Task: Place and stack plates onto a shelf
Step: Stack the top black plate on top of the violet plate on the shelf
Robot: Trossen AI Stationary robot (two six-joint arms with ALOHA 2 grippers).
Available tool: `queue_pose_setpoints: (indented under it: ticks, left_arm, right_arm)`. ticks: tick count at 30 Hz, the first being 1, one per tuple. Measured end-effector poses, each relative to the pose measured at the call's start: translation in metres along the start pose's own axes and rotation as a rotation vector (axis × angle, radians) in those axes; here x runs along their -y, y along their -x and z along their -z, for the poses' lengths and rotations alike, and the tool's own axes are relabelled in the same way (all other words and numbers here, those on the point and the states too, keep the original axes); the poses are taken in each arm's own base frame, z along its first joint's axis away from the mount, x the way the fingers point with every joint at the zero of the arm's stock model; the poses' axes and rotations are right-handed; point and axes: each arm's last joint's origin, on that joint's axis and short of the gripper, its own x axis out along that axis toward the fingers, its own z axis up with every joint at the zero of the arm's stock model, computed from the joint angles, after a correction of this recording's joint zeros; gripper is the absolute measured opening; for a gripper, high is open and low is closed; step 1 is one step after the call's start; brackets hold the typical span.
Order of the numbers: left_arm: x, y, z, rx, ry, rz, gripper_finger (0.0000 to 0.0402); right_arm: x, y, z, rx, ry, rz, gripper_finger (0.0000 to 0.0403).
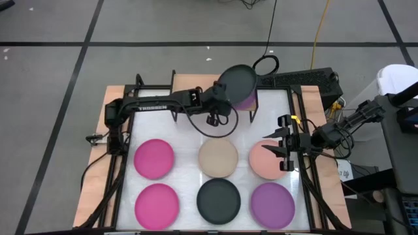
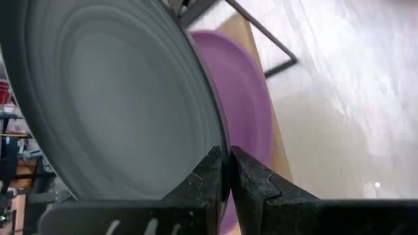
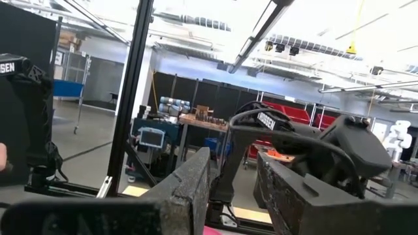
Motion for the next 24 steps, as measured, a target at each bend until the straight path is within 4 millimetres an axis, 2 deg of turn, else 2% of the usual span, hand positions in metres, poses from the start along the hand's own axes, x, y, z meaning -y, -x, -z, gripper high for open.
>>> queue_pose_setpoints:
  ticks: [15,24]
  left_arm:
    - [-0.0003,-0.0001,0.0005,0.000,-0.007,0.004,0.0033]
    - [-0.0018,-0.0001,-0.0009,0.014,0.019,-0.012,0.0114]
  right_arm:
    - [0.0000,0.0000,-0.0003,0.002,0.014,0.000,0.0112]
    - [0.0000,0.0000,-0.0001,0.001,0.015,-0.001,0.0112]
